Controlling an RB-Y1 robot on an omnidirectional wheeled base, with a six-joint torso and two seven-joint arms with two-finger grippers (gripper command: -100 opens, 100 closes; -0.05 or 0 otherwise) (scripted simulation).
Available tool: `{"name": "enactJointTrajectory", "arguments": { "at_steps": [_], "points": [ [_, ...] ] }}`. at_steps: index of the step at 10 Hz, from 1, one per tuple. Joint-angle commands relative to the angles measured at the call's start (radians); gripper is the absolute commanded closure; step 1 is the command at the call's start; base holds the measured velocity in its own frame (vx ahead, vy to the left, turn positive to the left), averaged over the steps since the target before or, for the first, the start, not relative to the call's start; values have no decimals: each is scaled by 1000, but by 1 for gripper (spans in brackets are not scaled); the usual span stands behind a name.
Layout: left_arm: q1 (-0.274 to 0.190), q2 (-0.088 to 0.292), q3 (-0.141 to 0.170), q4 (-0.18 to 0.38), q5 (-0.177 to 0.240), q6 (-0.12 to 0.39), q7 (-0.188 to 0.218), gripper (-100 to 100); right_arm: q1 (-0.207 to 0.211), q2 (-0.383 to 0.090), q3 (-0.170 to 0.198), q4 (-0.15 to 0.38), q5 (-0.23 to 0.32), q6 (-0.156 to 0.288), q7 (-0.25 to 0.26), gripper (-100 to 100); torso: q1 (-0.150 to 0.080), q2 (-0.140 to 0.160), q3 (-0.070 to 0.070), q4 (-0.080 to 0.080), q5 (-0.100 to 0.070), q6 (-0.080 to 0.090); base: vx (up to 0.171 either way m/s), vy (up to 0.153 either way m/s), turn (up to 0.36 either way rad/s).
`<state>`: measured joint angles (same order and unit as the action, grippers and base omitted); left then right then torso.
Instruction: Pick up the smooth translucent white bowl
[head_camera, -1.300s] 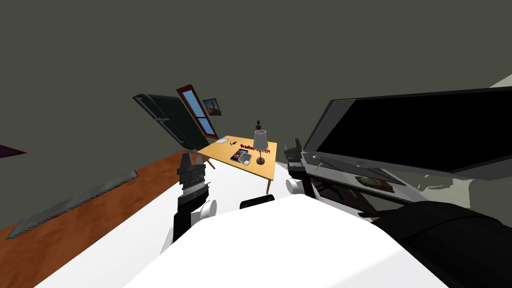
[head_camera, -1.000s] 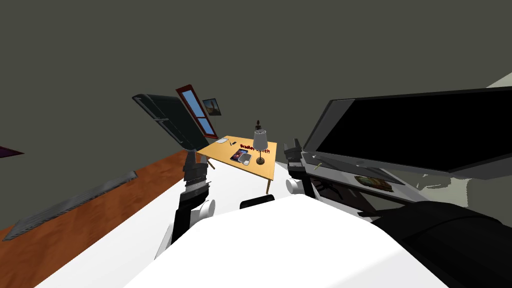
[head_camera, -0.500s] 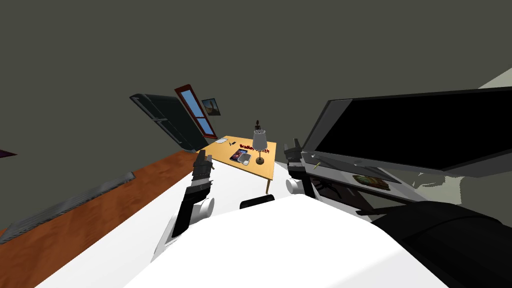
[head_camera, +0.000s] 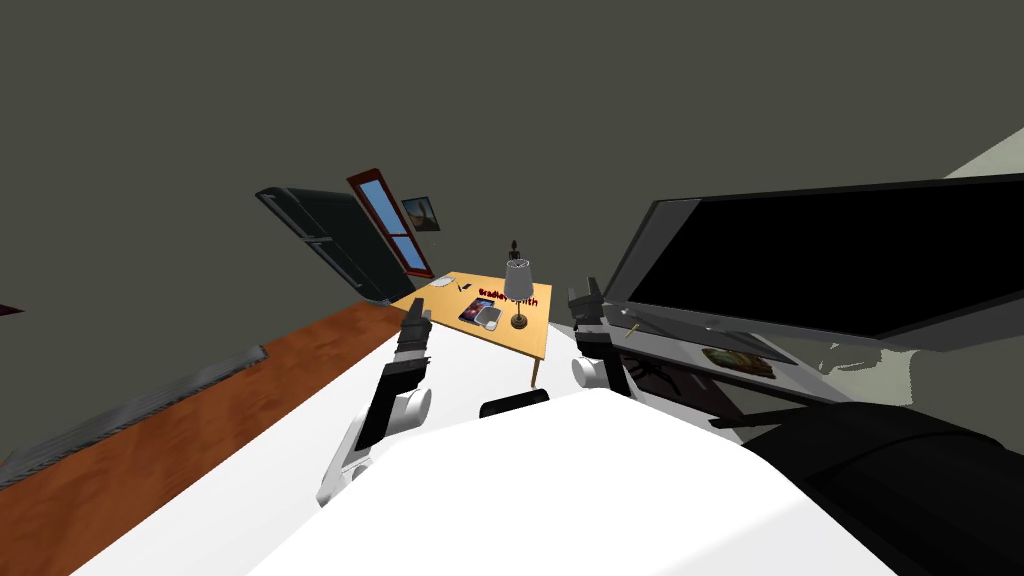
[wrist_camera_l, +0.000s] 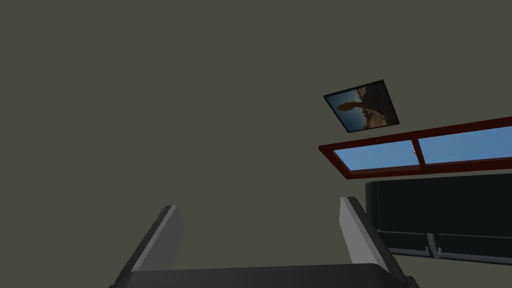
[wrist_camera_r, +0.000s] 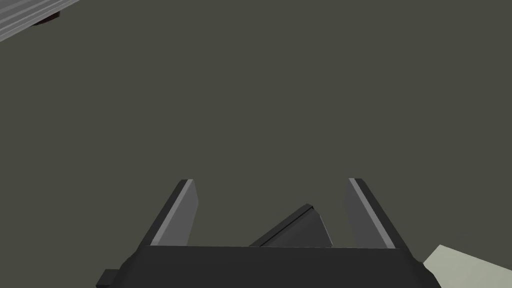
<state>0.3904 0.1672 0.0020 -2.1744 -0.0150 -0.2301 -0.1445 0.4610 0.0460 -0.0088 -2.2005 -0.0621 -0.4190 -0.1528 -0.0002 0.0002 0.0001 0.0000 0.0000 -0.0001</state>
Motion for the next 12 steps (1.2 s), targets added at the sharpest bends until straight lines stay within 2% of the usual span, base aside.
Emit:
{"name": "enactJointTrajectory", "arguments": {
  "at_steps": [1,2,3,4,5,6,7,8,9,10,11,12],
  "points": [
    [-24,10,-8,20,-3,50,-11,-100,0,0,0,0,0,0,0,0,0,0,0,0,0,0,-6,-5,-18],
    [-24,10,-8,20,-3,56,-11,-100,0,0,0,0,0,0,0,0,0,0,0,0,0,0,-5,-3,-12],
    [-50,19,-12,39,-5,92,-19,-100,0,0,0,0,0,0,0,0,0,0,0,0,0,0,-6,-3,-19],
    [-50,19,-12,39,-5,106,-19,-100,0,0,0,0,0,0,0,0,0,0,0,0,0,0,-5,-3,-12],
    [-77,25,-17,60,-7,143,-27,-100,0,0,0,0,0,0,0,0,0,0,0,0,0,0,-6,-3,-21],
    [-77,25,-17,60,-7,157,-27,-100,0,0,0,0,0,0,0,0,0,0,0,0,0,0,-5,-2,-12],
    [-105,29,-22,82,-9,194,-34,-100,0,0,0,0,0,0,0,0,0,0,0,0,0,0,-6,-3,-25],
    [-105,29,-22,82,-9,209,-34,-100,0,0,0,0,0,0,0,0,0,0,0,0,0,0,-4,-2,-14],
    [-133,31,-28,106,-10,246,-41,-100,0,0,0,0,0,0,0,0,0,0,0,0,0,0,-3,-1,-26],
    [-133,31,-28,106,-10,263,-41,-100,0,0,0,0,0,0,0,0,0,0,0,0,0,0,-2,0,-13],
    [-163,32,-33,131,-12,297,-47,-100,0,0,0,0,0,0,0,0,0,0,0,0,0,0,-2,1,-23],
    [-163,32,-33,131,-12,318,-47,-100,0,0,0,0,0,0,0,0,0,0,0,0,0,0,-1,2,-19]
  ]
}}
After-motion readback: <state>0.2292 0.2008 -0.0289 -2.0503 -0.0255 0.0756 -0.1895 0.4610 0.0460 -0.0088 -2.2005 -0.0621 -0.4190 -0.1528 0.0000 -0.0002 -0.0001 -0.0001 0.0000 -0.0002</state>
